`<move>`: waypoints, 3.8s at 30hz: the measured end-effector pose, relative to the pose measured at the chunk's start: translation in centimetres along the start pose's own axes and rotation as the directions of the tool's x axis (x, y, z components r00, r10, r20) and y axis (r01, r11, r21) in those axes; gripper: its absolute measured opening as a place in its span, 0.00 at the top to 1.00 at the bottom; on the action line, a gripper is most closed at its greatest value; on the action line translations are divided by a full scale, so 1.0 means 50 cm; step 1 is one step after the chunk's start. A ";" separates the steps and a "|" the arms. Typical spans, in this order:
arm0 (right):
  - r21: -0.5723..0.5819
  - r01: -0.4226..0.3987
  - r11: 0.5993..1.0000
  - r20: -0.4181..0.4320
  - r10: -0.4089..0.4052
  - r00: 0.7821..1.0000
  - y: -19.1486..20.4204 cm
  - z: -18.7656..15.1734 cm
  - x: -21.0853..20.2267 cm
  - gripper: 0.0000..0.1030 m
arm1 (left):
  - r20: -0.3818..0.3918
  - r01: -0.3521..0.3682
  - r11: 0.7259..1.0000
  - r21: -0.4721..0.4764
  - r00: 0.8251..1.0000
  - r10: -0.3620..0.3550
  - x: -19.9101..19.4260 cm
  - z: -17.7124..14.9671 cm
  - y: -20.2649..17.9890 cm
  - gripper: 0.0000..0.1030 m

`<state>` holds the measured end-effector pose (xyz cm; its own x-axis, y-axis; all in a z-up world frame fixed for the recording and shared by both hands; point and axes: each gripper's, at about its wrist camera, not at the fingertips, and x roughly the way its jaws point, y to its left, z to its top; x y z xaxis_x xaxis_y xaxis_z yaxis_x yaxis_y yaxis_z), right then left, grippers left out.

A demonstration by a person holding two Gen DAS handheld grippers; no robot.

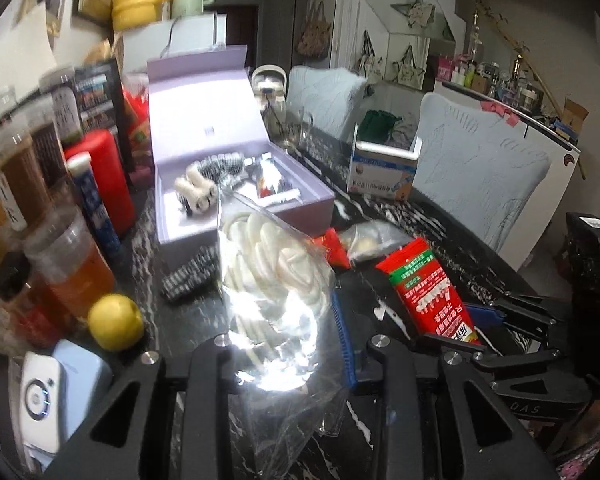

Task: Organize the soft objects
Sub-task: 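Lift and carry the clear bag and red packet over the lavender box, then lower the red packet into the box and open the right gripper while the left gripper lowers the clear bag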

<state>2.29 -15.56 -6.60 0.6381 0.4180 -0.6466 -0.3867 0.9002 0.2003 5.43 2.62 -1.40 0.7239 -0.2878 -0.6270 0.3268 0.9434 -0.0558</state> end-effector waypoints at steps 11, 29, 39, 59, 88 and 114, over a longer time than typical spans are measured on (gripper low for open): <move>-0.085 -0.025 0.996 0.061 0.030 0.998 0.024 0.063 -0.028 0.57 | 0.140 -0.013 1.000 0.017 0.990 0.011 -0.048 0.061 -0.004 0.71; -0.181 0.010 0.983 0.205 0.027 0.978 -0.002 0.269 -0.035 0.57 | 0.262 -0.031 1.000 0.005 0.965 0.028 -0.010 0.196 0.042 0.71; -0.198 -0.008 0.980 0.267 0.062 0.962 -0.008 0.380 0.000 0.57 | 0.290 -0.052 0.998 -0.047 0.955 0.064 0.043 0.287 0.087 0.71; -0.159 -0.041 0.986 0.293 0.087 0.952 -0.049 0.546 0.146 0.56 | 0.252 -0.166 0.980 -0.105 0.949 0.188 0.200 0.413 0.209 0.71; -0.129 0.014 0.992 -0.006 -0.015 1.000 -0.091 0.542 0.382 0.56 | -0.118 -0.178 0.979 -0.103 0.979 0.166 0.445 0.371 0.247 0.71; -0.069 0.021 0.997 -0.201 -0.034 0.979 -0.135 0.506 0.511 0.55 | -0.307 -0.221 0.969 -0.114 0.935 0.177 0.548 0.330 0.270 0.71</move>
<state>38.04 -7.84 -5.85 0.5045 0.3536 -0.7877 -0.4181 0.8982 0.1355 39.72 4.76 -6.52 0.5484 -0.0513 -0.8346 0.0872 0.9962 -0.0040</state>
